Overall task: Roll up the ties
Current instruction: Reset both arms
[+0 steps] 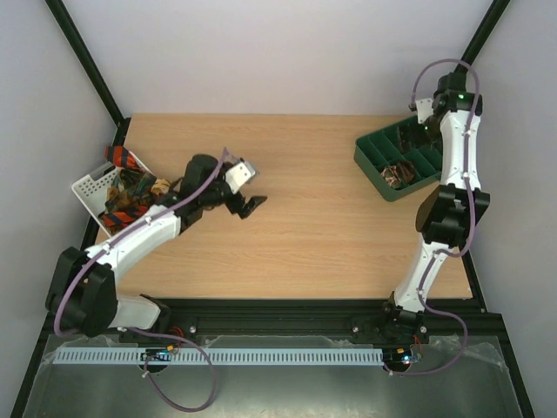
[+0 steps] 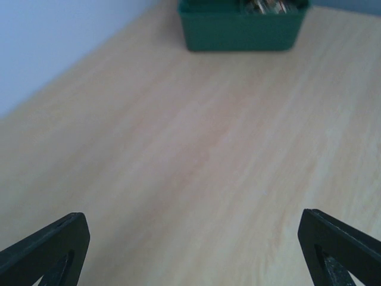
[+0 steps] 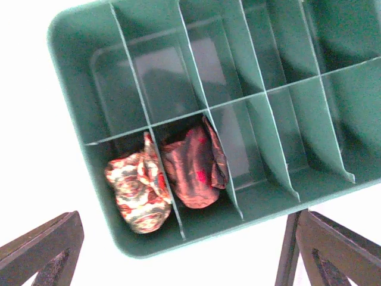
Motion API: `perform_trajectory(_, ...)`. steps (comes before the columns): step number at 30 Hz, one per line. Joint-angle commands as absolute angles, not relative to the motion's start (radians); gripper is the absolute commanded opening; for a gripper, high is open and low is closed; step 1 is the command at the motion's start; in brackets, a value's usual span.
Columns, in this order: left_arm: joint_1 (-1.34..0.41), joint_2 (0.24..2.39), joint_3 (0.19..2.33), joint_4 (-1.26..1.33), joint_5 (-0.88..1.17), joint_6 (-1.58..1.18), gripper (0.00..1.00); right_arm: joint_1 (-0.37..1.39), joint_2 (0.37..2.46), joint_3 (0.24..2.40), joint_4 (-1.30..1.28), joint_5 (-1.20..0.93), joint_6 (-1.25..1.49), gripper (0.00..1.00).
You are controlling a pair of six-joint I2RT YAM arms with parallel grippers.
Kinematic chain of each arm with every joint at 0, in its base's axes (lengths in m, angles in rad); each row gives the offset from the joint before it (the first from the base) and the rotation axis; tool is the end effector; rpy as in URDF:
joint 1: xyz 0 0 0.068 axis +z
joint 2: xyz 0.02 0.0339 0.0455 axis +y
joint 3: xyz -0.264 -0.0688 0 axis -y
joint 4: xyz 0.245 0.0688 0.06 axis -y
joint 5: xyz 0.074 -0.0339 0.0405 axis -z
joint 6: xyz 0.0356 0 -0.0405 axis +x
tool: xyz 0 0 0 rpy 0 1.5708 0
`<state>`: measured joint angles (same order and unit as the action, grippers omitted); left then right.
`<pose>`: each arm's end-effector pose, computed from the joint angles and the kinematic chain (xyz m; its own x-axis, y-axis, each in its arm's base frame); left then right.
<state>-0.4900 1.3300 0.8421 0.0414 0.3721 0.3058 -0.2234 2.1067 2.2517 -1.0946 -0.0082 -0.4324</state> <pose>0.2571 -0.1518 0.2618 -0.1442 0.3948 -0.9074 0.8087 0.5755 0.1218 0.4412 -0.0999 0.3461 -0.8109 -0.2455 -0.5312 -0.1354 0.9618 -0.2378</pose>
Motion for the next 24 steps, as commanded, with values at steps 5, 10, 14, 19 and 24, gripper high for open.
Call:
perform_trajectory(5,-0.315,1.552,1.363,-0.408,0.571,0.403,0.99,-0.227,1.9,2.204,-1.041,-0.273,-0.243,0.99)
perform_trajectory(10,-0.162,1.676,1.604,-0.548,0.524,0.201,0.99,-0.227,1.84,2.082,-1.008,-0.517,-0.11,0.99)
perform_trajectory(14,-0.049,1.737,1.723,-0.718,0.579,0.228,0.99,-0.227,1.834,1.986,-1.109,-0.693,-0.226,0.99)
perform_trajectory(19,0.017,1.674,1.617,-0.726,0.494,0.202,0.99,-0.226,1.728,1.712,-1.083,-0.733,-0.326,0.99)
perform_trajectory(24,0.02,1.53,1.388,-0.68,0.364,0.153,0.99,-0.209,1.527,1.338,-0.844,-0.696,-0.284,0.99)
